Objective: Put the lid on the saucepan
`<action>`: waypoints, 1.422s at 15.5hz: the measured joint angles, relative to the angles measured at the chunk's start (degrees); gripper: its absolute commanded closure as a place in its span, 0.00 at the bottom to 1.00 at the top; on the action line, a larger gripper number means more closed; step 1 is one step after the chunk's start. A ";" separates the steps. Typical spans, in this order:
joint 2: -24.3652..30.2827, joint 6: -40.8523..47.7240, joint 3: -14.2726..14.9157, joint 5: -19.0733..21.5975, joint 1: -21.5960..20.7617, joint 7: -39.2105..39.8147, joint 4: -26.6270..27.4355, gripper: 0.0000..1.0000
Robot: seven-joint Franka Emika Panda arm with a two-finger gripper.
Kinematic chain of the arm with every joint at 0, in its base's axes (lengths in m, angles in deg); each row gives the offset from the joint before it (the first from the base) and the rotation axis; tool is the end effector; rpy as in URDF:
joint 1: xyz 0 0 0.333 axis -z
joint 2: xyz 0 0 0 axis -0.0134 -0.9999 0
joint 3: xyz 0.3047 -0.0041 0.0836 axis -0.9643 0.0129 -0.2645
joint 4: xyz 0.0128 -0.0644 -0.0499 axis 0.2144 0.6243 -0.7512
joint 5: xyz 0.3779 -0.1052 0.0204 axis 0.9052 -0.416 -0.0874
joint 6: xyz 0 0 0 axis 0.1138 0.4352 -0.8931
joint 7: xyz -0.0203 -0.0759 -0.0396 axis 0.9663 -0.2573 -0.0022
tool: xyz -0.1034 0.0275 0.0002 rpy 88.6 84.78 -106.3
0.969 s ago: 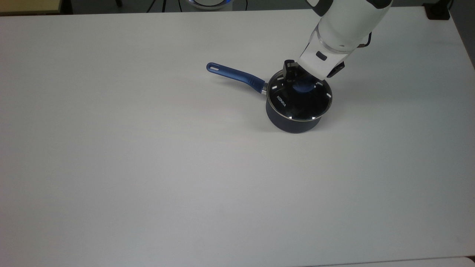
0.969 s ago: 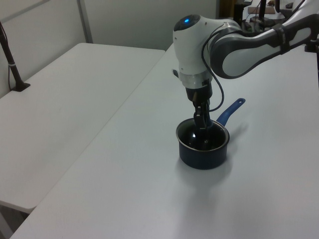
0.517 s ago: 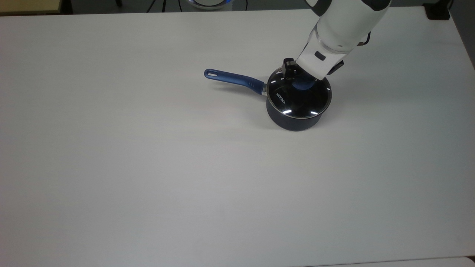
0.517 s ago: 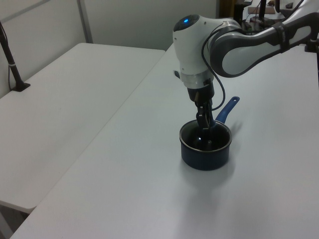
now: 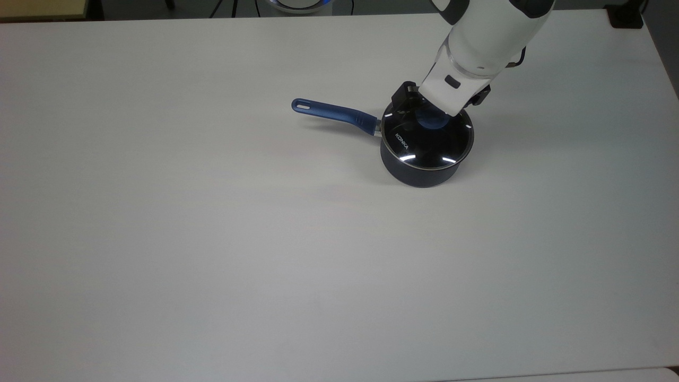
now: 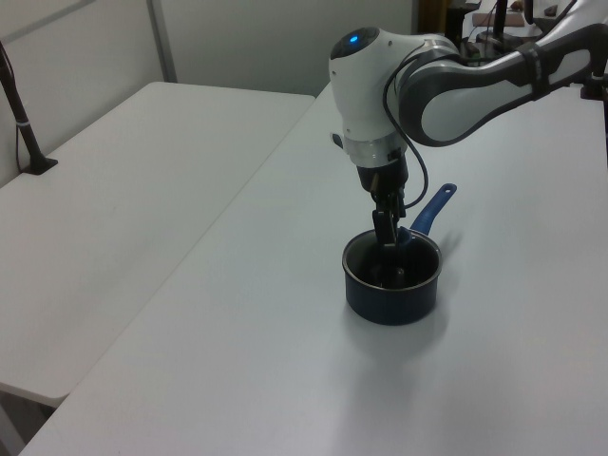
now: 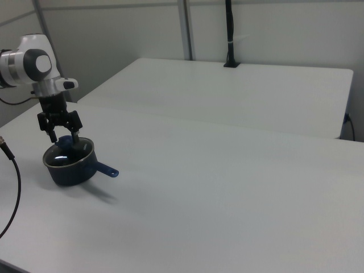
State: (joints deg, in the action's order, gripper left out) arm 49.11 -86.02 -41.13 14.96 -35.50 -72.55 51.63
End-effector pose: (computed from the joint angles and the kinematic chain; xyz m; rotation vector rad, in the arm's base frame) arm 0.5969 0.2945 0.4208 2.9853 0.2795 -0.2375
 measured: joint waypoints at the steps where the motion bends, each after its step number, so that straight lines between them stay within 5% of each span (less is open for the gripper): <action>1: 0.12 0.00 0.28 0.00 0.02 -0.60 -0.15 0.00; 15: 8.22 3.32 1.12 -0.06 11.61 3.10 -0.88 0.00; 22: 13.77 6.41 1.26 -0.06 22.71 10.00 -0.86 0.00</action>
State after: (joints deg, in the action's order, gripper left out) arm 62.87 -79.61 -39.87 14.90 -12.79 -62.55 50.76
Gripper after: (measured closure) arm 0.000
